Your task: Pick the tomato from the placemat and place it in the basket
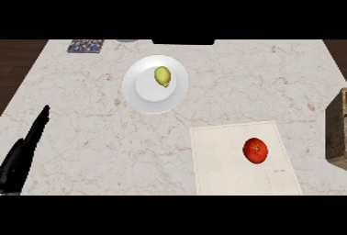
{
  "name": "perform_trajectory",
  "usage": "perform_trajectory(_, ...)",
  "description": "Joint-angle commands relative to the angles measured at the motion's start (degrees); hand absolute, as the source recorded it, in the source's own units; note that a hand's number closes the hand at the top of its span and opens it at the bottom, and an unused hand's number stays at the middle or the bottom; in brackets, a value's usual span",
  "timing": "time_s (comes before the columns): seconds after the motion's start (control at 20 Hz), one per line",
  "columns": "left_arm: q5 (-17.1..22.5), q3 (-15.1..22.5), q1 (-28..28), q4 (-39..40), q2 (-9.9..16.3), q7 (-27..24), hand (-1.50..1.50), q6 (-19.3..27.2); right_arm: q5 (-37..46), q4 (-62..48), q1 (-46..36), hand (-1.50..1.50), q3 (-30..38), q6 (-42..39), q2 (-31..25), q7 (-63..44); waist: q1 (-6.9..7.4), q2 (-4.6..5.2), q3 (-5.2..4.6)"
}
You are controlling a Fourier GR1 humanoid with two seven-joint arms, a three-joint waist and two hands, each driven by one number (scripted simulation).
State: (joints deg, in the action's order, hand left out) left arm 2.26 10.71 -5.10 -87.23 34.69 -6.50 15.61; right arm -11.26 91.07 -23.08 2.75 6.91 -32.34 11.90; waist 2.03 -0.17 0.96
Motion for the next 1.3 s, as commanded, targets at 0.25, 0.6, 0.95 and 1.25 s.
perform_trajectory(0.25, 8.8, 4.5, -1.6, 4.8, -10.0, 9.0, 0.0, -4.1, -17.0, 0.9, -1.7, 1.5, -21.0, -27.7, 11.8, -1.2, 5.82, 3.85, -1.07)
perform_trajectory(0.6, 14.2, 3.4, -5.6, 6.2, -12.7, 15.5, 0.0, -4.3, -6.6, 11.3, 11.2, -1.5, -38.7, -45.4, 5.3, 9.8, -2.89, 0.06, -0.84)
perform_trajectory(0.95, 14.2, 2.8, -5.2, 3.5, -12.3, 19.3, 0.0, -2.4, 12.1, 17.8, -0.9, -1.5, -25.5, -36.0, -5.0, 4.7, -3.88, -0.4, -1.01)
perform_trajectory(1.25, 14.0, 3.1, -5.7, 3.9, -12.0, 18.0, 0.0, -4.7, 12.9, 16.9, -8.4, -1.5, -15.3, -43.0, -16.1, 6.4, -2.4, 0.08, -1.0)
